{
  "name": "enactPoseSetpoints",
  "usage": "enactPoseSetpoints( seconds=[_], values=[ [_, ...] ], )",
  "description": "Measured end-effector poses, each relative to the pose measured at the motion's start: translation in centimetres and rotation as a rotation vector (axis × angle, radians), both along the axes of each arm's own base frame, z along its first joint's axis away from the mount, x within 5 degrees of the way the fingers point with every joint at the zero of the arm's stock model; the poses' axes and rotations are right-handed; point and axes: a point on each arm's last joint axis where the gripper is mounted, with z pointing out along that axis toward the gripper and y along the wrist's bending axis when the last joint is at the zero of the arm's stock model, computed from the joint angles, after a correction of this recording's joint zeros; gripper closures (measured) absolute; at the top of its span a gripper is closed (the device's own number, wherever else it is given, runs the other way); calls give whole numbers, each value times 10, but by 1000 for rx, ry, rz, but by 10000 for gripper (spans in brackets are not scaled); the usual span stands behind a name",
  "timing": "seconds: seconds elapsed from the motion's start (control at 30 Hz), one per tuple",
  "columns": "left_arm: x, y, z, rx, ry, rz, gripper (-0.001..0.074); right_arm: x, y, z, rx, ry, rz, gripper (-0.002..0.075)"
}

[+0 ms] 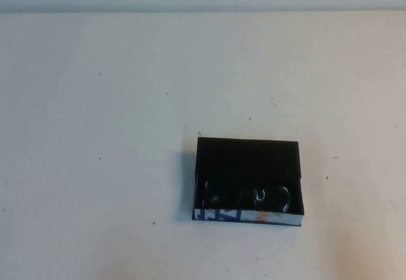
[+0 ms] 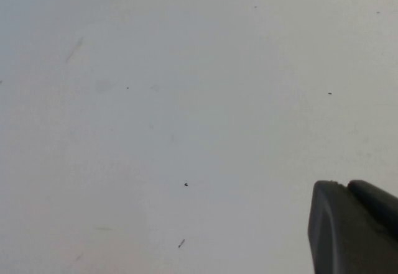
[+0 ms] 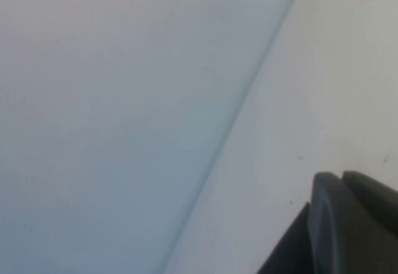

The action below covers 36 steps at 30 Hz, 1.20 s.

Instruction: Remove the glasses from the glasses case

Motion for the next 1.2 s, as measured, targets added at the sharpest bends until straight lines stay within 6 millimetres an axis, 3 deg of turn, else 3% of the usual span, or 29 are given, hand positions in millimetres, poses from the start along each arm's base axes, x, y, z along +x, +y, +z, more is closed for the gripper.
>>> enactPoseSetpoints(
  seconds=[0.07,0.27,0.47,0.67,0.83,0.97,1.2],
  values=[
    [0,0,0,0,0,0,740,1,-3,2,58,-17,-37,744],
    [0,0,0,0,0,0,739,1,-5,3,-5,-32,-54,744],
    [0,0,0,0,0,0,739,-1,5,4,-226,-25,63,744],
    [0,0,0,0,0,0,739,4,21,64,-704,-104,287,744],
    [0,0,0,0,0,0,739,34,31,114,-1017,-75,540,744],
    [0,0,0,0,0,0,739,69,39,143,-1130,-56,752,744],
    [0,0,0,0,0,0,739,131,55,157,-1123,-42,1108,744]
  ],
)
